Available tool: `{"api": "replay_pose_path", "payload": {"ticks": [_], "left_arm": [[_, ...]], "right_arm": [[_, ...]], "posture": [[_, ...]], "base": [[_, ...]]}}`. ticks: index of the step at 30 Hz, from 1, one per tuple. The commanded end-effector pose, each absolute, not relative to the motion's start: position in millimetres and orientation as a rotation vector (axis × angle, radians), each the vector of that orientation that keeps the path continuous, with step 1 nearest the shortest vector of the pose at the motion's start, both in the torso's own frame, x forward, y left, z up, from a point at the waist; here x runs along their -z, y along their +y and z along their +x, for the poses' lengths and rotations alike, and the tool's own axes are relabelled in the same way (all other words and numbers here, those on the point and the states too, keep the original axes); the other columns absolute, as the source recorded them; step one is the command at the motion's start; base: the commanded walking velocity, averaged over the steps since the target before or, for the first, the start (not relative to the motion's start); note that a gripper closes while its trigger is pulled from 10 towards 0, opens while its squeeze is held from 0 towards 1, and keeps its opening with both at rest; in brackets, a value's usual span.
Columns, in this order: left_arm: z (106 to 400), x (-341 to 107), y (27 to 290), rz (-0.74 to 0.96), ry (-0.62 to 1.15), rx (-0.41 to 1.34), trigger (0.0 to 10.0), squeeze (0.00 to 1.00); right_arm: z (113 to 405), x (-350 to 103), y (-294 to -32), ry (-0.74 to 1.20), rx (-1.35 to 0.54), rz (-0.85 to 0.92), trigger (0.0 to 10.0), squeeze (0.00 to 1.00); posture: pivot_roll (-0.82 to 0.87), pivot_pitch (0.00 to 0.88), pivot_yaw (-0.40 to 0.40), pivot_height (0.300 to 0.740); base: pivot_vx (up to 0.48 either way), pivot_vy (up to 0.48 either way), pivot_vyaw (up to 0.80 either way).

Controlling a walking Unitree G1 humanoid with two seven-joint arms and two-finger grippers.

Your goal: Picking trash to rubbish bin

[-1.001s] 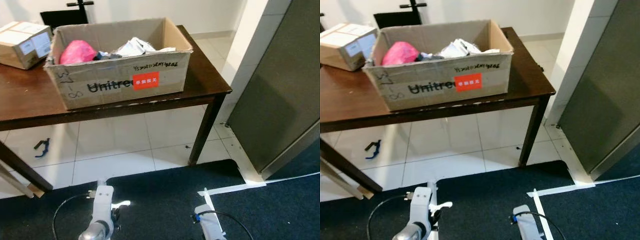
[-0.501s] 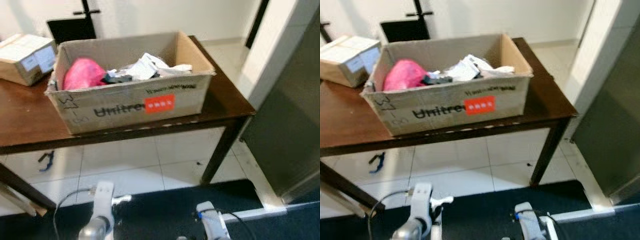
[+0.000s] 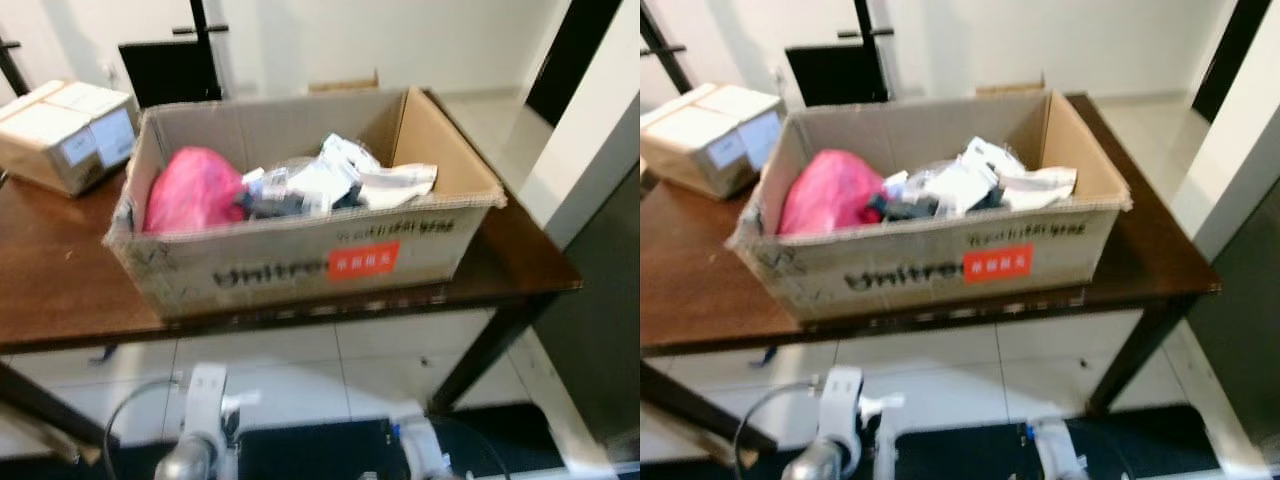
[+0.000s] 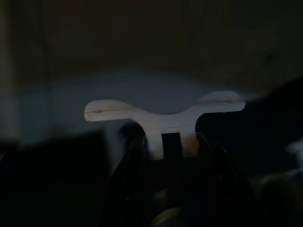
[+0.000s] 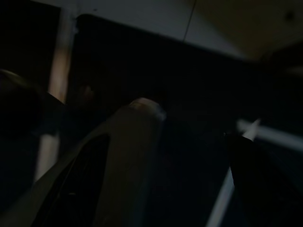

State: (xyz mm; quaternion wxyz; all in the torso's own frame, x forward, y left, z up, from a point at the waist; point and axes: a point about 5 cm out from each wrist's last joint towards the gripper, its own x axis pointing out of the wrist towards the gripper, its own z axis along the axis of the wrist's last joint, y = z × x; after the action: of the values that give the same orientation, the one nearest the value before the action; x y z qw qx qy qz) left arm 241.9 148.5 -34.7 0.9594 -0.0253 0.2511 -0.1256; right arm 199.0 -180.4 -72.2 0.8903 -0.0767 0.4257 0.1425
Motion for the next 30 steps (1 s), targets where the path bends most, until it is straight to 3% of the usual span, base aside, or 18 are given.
{"api": "replay_pose_path", "payload": {"ticks": [1,13,18,23,25,30], "left_arm": [[231,39,150,-0.028,0.521,0.323,10.0,0.00],[224,15,142,-0.001,0.381,0.536,10.0,0.00],[207,-21,126,-0.048,0.324,0.862,10.0,0.00],[197,-47,118,-0.085,0.329,1.044,10.0,0.00],[195,-68,110,-0.096,0.302,1.169,10.0,0.00],[205,-118,96,-0.130,0.180,1.285,10.0,0.00]], "right_arm": [[196,73,-176,0.869,-0.352,-0.169,10.0,0.00],[205,61,-192,0.812,-0.449,-0.198,10.0,0.00],[213,46,-191,0.736,-0.674,-0.164,10.0,0.00],[216,37,-192,0.720,-0.798,-0.204,10.0,0.00],[218,29,-190,0.732,-0.920,-0.149,10.0,0.00],[232,-8,-179,0.625,-1.108,-0.025,10.0,0.00]], "posture": [[-0.03,0.140,0.042,0.740],[-0.02,0.145,0.034,0.740],[-0.02,0.147,0.031,0.740],[-0.02,0.145,0.031,0.740],[-0.02,0.144,0.030,0.740],[-0.01,0.143,0.029,0.740]], "base": [[0.000,0.000,0.00],[0.000,0.000,0.00],[0.000,0.000,0.00],[0.000,0.000,0.00],[0.000,0.000,0.00],[0.000,0.000,0.00]]}}
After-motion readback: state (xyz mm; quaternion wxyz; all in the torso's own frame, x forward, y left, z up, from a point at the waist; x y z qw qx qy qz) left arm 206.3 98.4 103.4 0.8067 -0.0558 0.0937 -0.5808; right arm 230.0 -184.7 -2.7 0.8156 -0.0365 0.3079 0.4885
